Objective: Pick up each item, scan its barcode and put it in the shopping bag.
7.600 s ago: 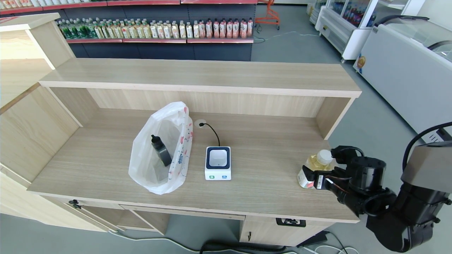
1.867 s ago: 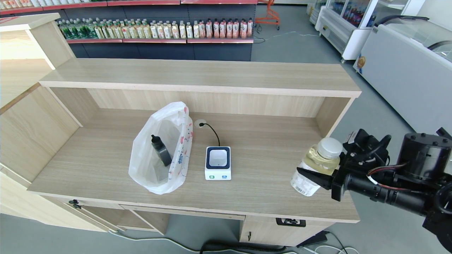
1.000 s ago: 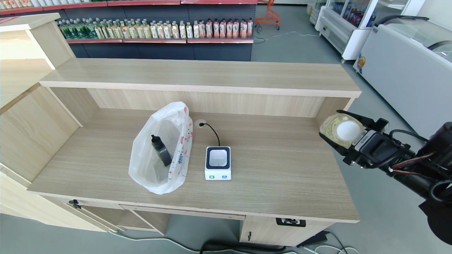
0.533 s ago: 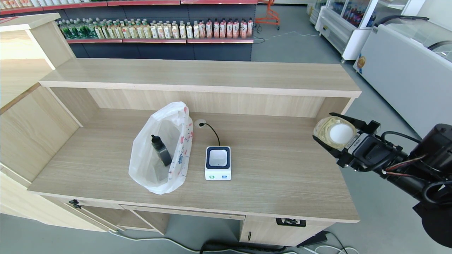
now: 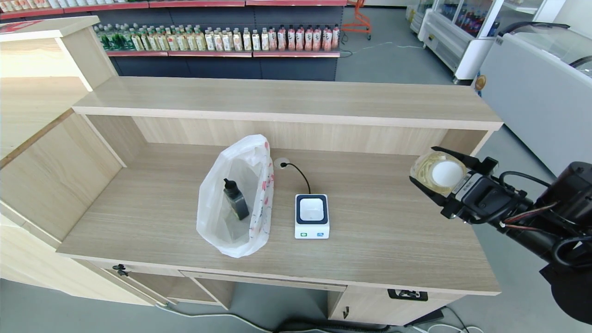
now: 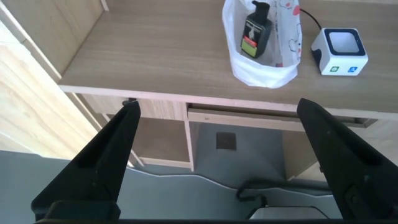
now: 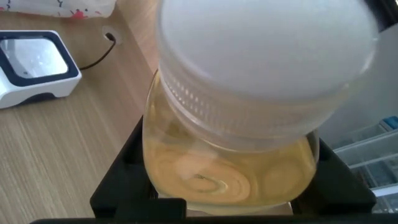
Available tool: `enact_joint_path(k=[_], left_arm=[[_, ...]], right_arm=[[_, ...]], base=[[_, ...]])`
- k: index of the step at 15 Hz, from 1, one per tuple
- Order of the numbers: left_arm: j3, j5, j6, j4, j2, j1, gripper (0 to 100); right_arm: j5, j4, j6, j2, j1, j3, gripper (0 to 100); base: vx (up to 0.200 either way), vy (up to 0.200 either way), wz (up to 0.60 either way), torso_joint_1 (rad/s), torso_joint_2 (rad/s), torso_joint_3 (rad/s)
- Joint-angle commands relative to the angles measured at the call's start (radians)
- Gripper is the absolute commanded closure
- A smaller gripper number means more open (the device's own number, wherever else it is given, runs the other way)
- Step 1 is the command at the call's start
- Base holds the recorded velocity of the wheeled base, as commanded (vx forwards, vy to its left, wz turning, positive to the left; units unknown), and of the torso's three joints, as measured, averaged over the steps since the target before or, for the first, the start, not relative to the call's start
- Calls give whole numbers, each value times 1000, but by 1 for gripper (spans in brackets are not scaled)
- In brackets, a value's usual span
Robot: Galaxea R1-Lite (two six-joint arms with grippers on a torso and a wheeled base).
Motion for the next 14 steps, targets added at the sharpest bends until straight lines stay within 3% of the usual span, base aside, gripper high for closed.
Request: enact_joint_path(k=[1, 9, 14], left_arm=[[0, 0, 0, 0, 0, 0, 0], [0, 0, 0, 0, 0, 0, 0], [0, 0, 0, 0, 0, 0, 0]], right_arm=[[1, 2, 1, 17, 2, -6, 100], [7, 2, 30, 171, 2, -139, 100], [11, -15, 76, 243, 3, -207, 100]], base=[[0, 200, 0, 2, 2, 2], [0, 200, 0, 2, 1, 2], [0, 0, 0, 0, 0, 0]])
